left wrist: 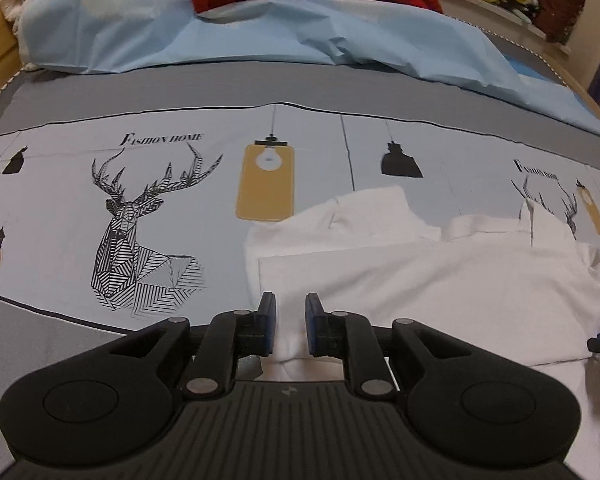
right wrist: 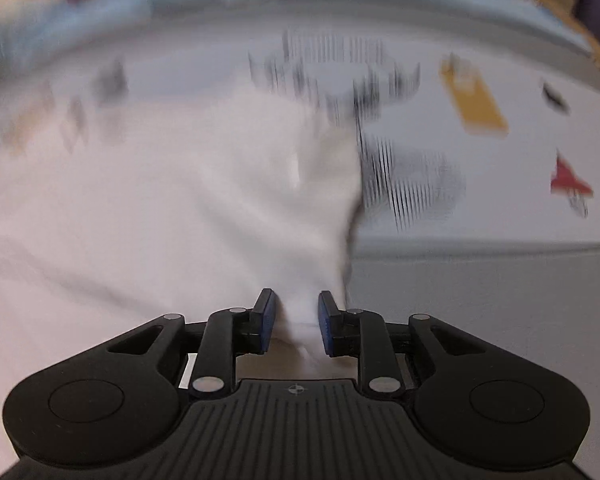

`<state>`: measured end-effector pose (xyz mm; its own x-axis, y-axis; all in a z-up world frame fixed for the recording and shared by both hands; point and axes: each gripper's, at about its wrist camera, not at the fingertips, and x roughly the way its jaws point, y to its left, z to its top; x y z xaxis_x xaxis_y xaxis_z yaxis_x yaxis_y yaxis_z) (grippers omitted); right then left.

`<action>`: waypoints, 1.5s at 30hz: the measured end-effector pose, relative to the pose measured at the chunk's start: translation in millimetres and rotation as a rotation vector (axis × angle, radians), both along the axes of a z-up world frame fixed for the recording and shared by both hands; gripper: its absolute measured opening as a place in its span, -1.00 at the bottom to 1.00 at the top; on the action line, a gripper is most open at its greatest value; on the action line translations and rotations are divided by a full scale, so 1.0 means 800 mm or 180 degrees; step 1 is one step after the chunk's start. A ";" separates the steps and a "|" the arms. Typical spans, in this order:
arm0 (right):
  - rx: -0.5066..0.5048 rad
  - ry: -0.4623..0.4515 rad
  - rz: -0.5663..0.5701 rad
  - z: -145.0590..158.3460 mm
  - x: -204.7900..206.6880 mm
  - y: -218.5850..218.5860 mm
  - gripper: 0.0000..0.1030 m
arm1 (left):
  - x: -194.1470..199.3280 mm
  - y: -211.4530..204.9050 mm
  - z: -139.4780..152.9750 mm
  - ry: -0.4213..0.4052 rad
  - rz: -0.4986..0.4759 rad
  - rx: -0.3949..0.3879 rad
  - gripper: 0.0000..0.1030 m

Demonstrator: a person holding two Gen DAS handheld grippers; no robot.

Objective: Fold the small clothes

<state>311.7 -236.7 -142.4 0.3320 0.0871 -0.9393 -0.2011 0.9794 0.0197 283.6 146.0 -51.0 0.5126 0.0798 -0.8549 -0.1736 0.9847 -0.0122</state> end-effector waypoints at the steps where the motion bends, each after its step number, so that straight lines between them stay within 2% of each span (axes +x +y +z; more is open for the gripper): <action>1: 0.0012 0.0019 0.0004 0.002 0.001 -0.002 -0.55 | -0.001 0.001 0.002 -0.0002 -0.0028 0.0009 -0.67; 3: 0.0047 0.0098 -0.0219 0.018 0.010 -0.009 -0.52 | 0.000 0.000 0.003 -0.0008 -0.0057 0.0002 -0.66; 7: 0.0566 -0.0422 -0.0438 0.062 0.024 -0.029 -0.53 | 0.002 0.001 0.010 -0.0060 -0.0034 -0.0095 -0.59; 10: 0.0684 -0.0690 -0.0561 0.063 0.039 -0.033 -0.52 | 0.002 -0.001 0.016 -0.0094 -0.0043 -0.0147 -0.59; 12: 0.0657 -0.0740 -0.0532 0.054 0.049 -0.029 -0.52 | 0.002 -0.002 0.018 -0.0109 -0.0058 -0.0150 -0.59; 15: 0.0600 -0.0642 -0.0389 0.036 0.064 -0.015 -0.53 | 0.002 0.001 0.016 -0.0088 -0.0056 -0.0148 -0.59; 18: 0.0316 -0.0538 -0.0256 0.019 0.078 -0.004 -0.94 | 0.002 0.006 0.014 -0.0070 -0.0050 -0.0137 -0.59; 19: 0.0251 -0.0587 -0.0284 0.017 0.082 -0.006 -0.94 | 0.002 0.008 0.013 -0.0064 -0.0049 -0.0137 -0.59; 21: 0.0356 -0.0842 -0.0645 0.031 0.090 -0.029 -0.95 | 0.002 0.010 0.012 -0.0050 -0.0057 -0.0148 -0.59; 23: 0.0539 -0.0880 -0.0940 0.038 0.101 -0.050 -0.95 | 0.002 0.009 0.010 -0.0035 -0.0098 -0.0168 -0.59; 27: 0.0584 -0.0839 -0.1101 0.034 0.106 -0.068 -0.94 | 0.003 0.003 0.003 0.0054 -0.0236 -0.0234 -0.59; 30: 0.0377 -0.1023 -0.1188 0.044 0.098 -0.071 -0.86 | 0.004 -0.001 -0.003 0.0116 -0.0309 -0.0287 -0.59; 33: 0.0571 -0.1057 -0.0974 0.059 0.089 -0.071 -0.86 | 0.004 0.000 -0.007 0.0153 -0.0319 -0.0360 -0.54; 36: 0.0935 -0.0759 -0.0208 0.067 0.071 -0.051 -0.86 | 0.005 0.005 -0.010 0.0192 -0.0256 -0.0375 -0.54; 37: 0.0907 -0.0701 0.0162 0.070 0.059 -0.038 -0.83 | 0.005 0.007 -0.010 0.0194 -0.0237 -0.0383 -0.54; 40: 0.0499 -0.0671 0.1050 0.069 0.017 -0.007 -0.67 | 0.005 0.010 -0.008 0.0187 -0.0215 -0.0404 -0.54; 43: 0.0272 -0.0578 0.1461 0.059 -0.009 0.000 -0.65 | 0.005 0.007 -0.006 0.0182 -0.0240 -0.0392 -0.54; 45: 0.0187 -0.0505 0.1604 0.052 -0.018 0.002 -0.65 | 0.004 0.004 -0.006 0.0183 -0.0252 -0.0386 -0.54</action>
<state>297.6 -235.5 -100.6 0.3731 0.3233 -0.8697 -0.6513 0.7588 0.0027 287.2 149.2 -55.9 0.4632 -0.0646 -0.8839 -0.0994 0.9873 -0.1242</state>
